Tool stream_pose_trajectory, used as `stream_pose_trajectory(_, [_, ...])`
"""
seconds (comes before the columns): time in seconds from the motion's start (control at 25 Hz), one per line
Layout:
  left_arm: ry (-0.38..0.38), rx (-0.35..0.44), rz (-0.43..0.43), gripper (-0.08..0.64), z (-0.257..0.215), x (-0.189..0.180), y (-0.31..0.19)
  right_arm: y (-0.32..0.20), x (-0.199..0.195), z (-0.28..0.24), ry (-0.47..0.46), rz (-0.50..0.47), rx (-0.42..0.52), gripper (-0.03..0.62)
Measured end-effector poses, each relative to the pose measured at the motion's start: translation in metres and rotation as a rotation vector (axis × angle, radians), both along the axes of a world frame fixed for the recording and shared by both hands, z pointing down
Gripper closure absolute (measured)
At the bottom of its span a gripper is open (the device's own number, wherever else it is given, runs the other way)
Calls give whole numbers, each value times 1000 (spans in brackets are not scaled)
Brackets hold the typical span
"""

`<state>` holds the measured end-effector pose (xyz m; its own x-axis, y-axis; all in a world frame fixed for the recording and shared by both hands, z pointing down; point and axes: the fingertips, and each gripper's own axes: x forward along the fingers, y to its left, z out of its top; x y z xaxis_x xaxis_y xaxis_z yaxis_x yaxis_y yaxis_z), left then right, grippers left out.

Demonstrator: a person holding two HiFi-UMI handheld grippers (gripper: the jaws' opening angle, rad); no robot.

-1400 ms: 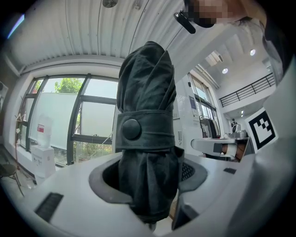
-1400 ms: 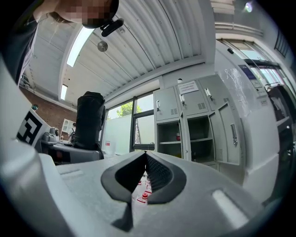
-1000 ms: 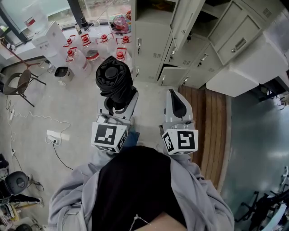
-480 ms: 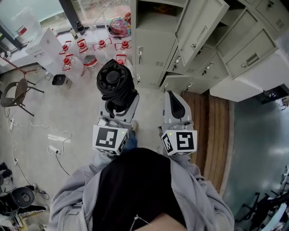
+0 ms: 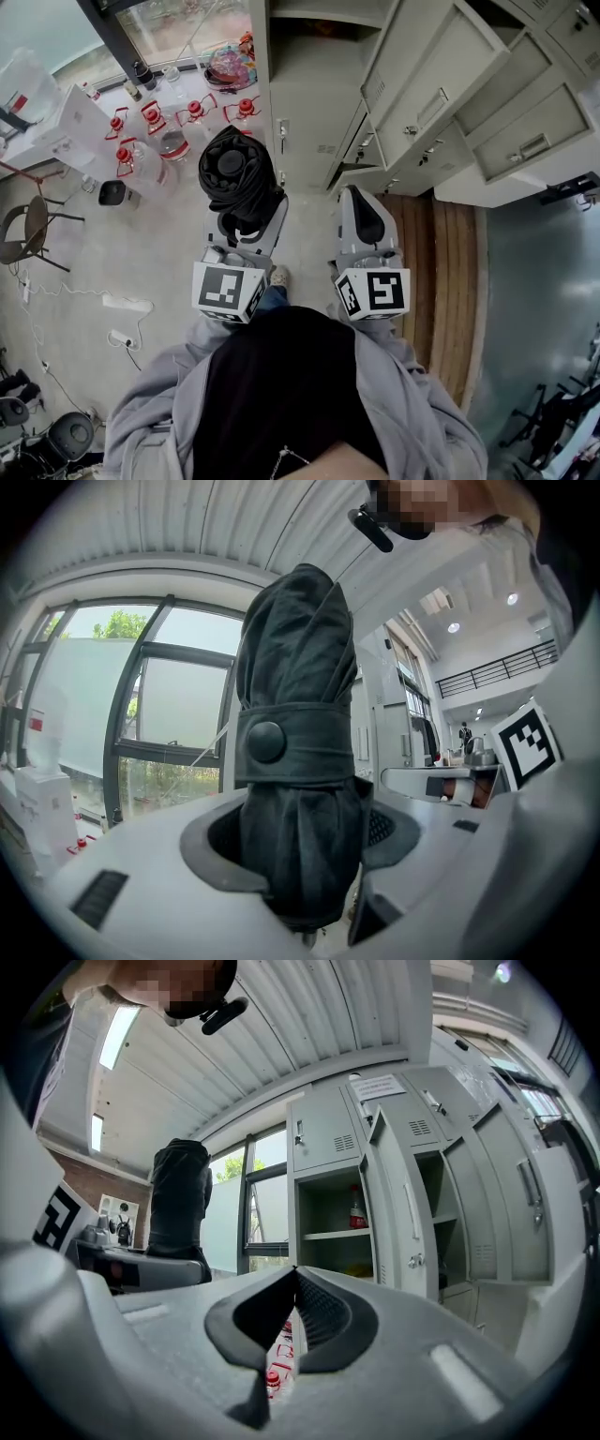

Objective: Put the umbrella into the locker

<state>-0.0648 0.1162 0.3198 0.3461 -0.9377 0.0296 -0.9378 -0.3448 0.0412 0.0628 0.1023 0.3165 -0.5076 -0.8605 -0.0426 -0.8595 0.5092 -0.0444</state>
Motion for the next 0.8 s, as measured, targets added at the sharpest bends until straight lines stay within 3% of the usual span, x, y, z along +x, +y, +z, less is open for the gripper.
stream_pose_trajectory(0.36, [5, -2, 71, 313, 3, -16, -67, -61, -19, 1, 4, 64, 3, 589])
stream_pose_trajectory(0.8, [31, -20, 112, 313, 12, -18, -101, -88, -21, 10, 16, 110, -26, 589])
